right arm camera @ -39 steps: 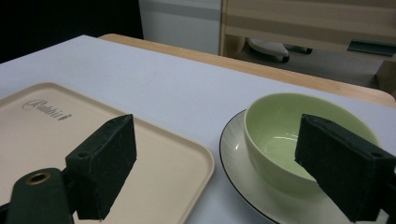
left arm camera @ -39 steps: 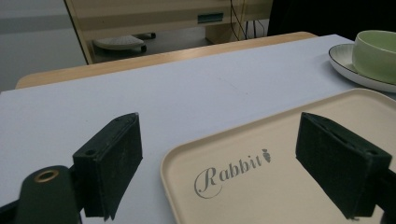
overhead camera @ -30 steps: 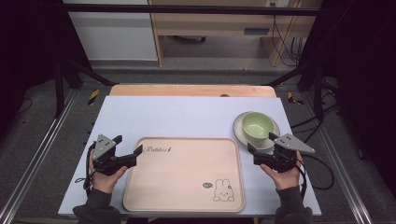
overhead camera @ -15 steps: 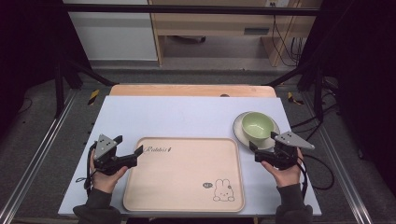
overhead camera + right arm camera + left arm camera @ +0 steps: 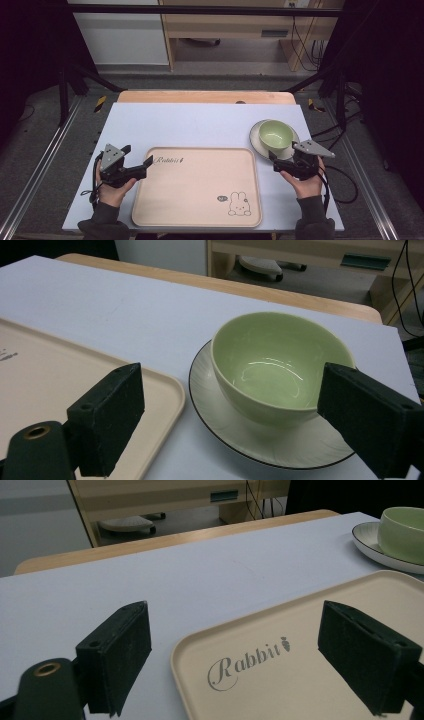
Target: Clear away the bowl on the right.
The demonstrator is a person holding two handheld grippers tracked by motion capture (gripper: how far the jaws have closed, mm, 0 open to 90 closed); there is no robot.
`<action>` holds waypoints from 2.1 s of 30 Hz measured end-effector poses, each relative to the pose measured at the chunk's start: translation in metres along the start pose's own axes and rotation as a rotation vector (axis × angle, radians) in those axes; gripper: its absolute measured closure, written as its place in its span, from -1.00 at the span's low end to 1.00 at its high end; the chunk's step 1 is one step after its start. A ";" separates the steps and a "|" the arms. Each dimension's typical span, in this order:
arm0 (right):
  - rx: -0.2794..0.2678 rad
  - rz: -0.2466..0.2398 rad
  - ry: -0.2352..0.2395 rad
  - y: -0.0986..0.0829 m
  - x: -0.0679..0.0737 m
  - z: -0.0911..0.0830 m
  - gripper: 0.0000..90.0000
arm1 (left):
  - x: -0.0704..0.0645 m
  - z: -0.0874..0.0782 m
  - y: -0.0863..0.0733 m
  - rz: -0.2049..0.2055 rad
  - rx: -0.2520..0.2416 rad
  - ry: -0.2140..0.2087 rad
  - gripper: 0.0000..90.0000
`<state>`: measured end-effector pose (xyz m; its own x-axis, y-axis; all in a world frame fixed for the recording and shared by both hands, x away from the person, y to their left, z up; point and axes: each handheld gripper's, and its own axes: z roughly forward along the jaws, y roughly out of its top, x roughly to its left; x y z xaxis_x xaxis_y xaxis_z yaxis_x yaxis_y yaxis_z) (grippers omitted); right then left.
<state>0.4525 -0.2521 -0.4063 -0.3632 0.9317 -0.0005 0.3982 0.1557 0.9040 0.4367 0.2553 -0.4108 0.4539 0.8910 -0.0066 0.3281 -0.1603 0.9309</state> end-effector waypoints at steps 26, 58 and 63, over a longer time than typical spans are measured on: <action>0.027 0.042 -0.063 0.003 -0.028 0.014 -0.71 | -0.001 0.002 -0.001 0.008 0.007 0.003 -0.70; 0.081 0.077 -0.087 0.018 -0.045 0.049 -0.60 | 0.000 0.009 -0.007 0.005 0.030 0.007 -0.70; 0.081 0.084 -0.097 0.022 -0.050 0.055 -0.59 | 0.000 0.009 -0.007 0.007 0.032 0.007 -0.70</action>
<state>0.5254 -0.2768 -0.4095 -0.2445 0.9692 0.0288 0.4920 0.0984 0.8650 0.4423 0.2525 -0.4209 0.4506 0.8927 0.0022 0.3517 -0.1798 0.9187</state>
